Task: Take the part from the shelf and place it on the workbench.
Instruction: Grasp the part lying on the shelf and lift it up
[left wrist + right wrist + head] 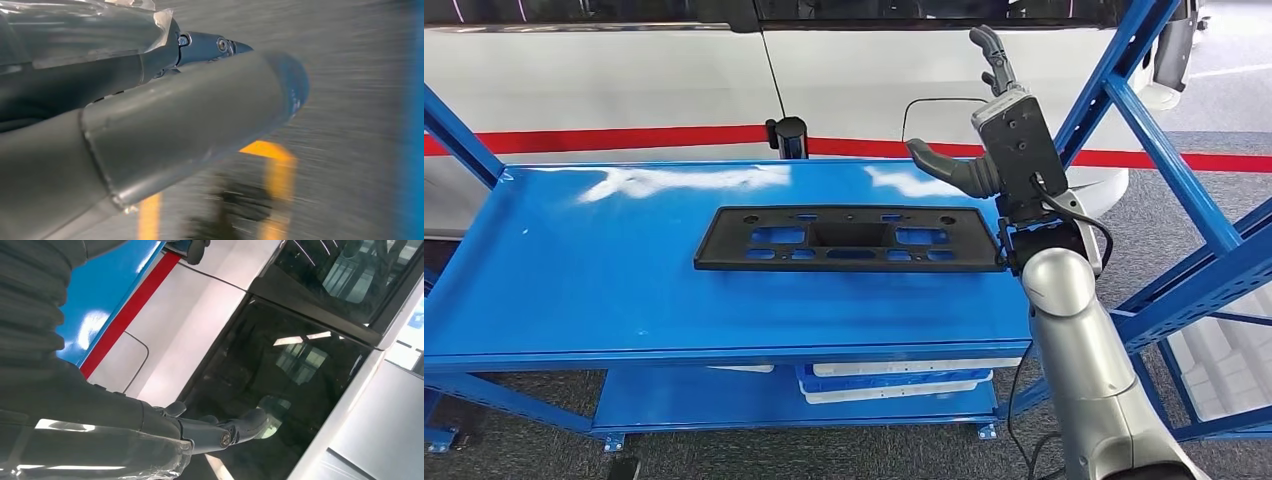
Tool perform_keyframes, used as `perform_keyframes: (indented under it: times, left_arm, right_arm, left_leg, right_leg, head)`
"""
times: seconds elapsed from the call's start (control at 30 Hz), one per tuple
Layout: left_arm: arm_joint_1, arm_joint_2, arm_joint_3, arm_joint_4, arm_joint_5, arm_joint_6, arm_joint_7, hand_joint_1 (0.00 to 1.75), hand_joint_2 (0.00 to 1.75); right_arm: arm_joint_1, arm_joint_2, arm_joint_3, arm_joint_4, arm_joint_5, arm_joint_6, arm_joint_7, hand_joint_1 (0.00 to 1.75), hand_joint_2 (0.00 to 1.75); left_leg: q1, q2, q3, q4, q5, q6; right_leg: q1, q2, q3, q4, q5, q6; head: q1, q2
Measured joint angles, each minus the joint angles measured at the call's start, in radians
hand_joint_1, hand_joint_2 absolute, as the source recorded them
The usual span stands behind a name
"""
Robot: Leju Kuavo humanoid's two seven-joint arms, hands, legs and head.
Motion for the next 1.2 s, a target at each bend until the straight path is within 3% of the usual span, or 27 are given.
perform_keyframes:
  times: [0.13,0.5,0.67,0.9,1.2]
  left_arm:
    - [0.051,0.003,0.011,0.044,0.023,-0.013,0.132,0.0,0.0]
    - [0.084,0.01,0.035,0.086,0.041,-0.055,0.239,0.0,0.0]
    - [0.095,0.046,0.031,0.09,0.015,-0.077,0.279,0.0,0.0]
    - [0.097,0.074,0.02,0.09,0.004,-0.055,0.282,0.0,0.0]
    - [0.097,0.078,0.006,0.089,0.006,-0.017,0.221,0.0,0.0]
  right_arm:
    - [-0.001,0.02,0.008,0.007,0.002,0.0,0.0,0.0,1.75]
    - [-0.051,0.067,0.075,0.065,-0.036,0.016,-0.018,0.0,1.75]
    - [-0.073,0.083,0.156,0.088,-0.048,0.022,-0.018,0.0,1.75]
    - [-0.053,0.096,0.335,0.093,0.008,0.046,-0.016,0.0,1.75]
    - [-0.02,0.1,0.466,0.112,0.109,0.075,-0.015,0.0,1.75]
  left_leg:
    - [0.0,-0.002,0.0,0.0,-0.002,0.003]
    - [0.002,-0.003,0.005,0.0,0.0,0.006]
    - [0.005,-0.001,0.006,0.0,-0.001,0.004]
    - [0.009,-0.002,0.012,-0.001,-0.005,-0.002]
    - [0.009,-0.002,0.012,-0.001,-0.007,-0.004]
  right_leg:
    - [-0.001,-0.002,-0.007,-0.003,-0.003,0.001]
    - [0.0,-0.004,0.005,-0.002,-0.001,0.007]
    - [0.002,-0.005,0.004,-0.002,-0.002,0.005]
    - [0.003,-0.005,0.002,-0.002,-0.008,0.001]
    - [0.003,-0.005,0.002,-0.002,-0.008,0.001]
  head:
    - [0.0,0.0]
    - [0.0,0.0]
    - [0.0,0.0]
    - [0.0,0.0]
    - [0.0,0.0]
